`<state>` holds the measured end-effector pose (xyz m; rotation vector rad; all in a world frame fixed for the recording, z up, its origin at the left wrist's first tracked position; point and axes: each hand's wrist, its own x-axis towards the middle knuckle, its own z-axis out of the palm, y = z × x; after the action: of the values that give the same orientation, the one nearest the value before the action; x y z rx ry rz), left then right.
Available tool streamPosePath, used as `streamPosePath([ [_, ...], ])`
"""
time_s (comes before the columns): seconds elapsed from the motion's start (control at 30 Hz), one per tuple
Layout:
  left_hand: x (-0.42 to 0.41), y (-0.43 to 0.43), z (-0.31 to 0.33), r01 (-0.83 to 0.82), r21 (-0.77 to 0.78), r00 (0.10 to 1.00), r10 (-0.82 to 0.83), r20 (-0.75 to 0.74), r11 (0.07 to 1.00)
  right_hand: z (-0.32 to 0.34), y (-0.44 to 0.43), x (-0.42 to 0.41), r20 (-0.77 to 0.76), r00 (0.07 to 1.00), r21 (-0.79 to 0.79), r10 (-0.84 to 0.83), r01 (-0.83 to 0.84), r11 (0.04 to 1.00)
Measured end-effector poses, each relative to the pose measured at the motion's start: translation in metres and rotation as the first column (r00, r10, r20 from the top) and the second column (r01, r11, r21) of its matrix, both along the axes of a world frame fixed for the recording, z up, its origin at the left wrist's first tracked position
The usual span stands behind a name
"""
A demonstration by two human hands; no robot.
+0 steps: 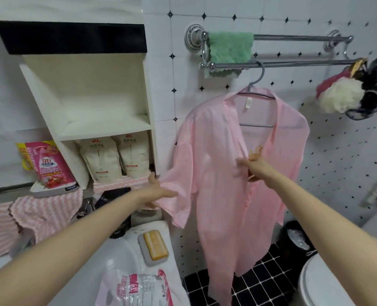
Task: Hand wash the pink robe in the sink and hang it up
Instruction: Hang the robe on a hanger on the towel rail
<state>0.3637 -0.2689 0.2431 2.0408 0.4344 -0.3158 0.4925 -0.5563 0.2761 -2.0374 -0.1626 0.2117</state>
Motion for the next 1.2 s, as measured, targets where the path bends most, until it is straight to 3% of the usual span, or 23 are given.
streamPosePath([
  [0.07, 0.014, -0.017, -0.02, -0.016, 0.057, 0.999, 0.014, 0.038, 0.998, -0.013, 0.001, -0.001, -0.012, 1.0, -0.025, 0.02, -0.02, 0.999],
  [0.13, 0.03, -0.028, -0.035, 0.069, 0.092, 0.997, -0.071, 0.011, 0.993, -0.026, 0.003, -0.001, -0.077, 0.996, -0.043, 0.042, -0.045, 0.998],
  [0.27, 0.068, -0.039, -0.067, 0.197, 0.039, 0.98, -0.195, -0.043, 0.98, -0.052, 0.006, -0.004, -0.145, 0.988, -0.044, 0.056, -0.063, 0.997],
  [0.47, 0.126, -0.052, -0.115, 0.087, 0.018, 0.995, -0.086, -0.041, 0.996, -0.093, 0.006, 0.011, -0.101, 0.994, -0.086, -0.042, 0.033, 0.996],
  [0.57, 0.151, -0.058, -0.13, 0.065, -0.01, 0.996, -0.066, -0.064, 0.998, -0.11, 0.0, 0.017, 0.015, 0.998, -0.264, -0.055, 0.057, 0.963],
  [0.63, 0.168, -0.06, -0.15, -0.019, -0.097, 1.0, 0.019, -0.006, 0.995, -0.121, -0.006, 0.024, -0.028, 1.0, -0.349, 0.004, -0.013, 0.937],
  [0.73, 0.187, -0.061, -0.167, -0.165, -0.361, 0.98, 0.194, 0.045, 0.918, -0.139, -0.009, 0.029, -0.185, 0.983, -0.159, 0.017, -0.047, 0.986],
  [0.87, 0.191, -0.053, -0.178, -0.252, -0.492, 0.95, 0.31, 0.039, 0.833, -0.16, -0.005, 0.036, -0.267, 0.959, 0.166, -0.095, 0.143, 0.976],
  [1.03, 0.168, -0.029, -0.18, -0.105, -0.459, 0.993, 0.115, -0.006, 0.882, -0.174, 0.037, 0.055, -0.253, 0.966, 0.131, 0.046, -0.013, 0.991],
  [1.1, 0.157, -0.018, -0.175, -0.049, -0.446, 0.998, 0.022, -0.066, 0.893, -0.177, 0.062, 0.061, -0.206, 0.978, 0.153, 0.033, -0.002, 0.988],
  [1.2, 0.142, -0.009, -0.166, -0.042, -0.51, 0.998, 0.009, -0.068, 0.859, -0.179, 0.087, 0.07, -0.21, 0.977, 0.201, 0.021, 0.022, 0.979],
])
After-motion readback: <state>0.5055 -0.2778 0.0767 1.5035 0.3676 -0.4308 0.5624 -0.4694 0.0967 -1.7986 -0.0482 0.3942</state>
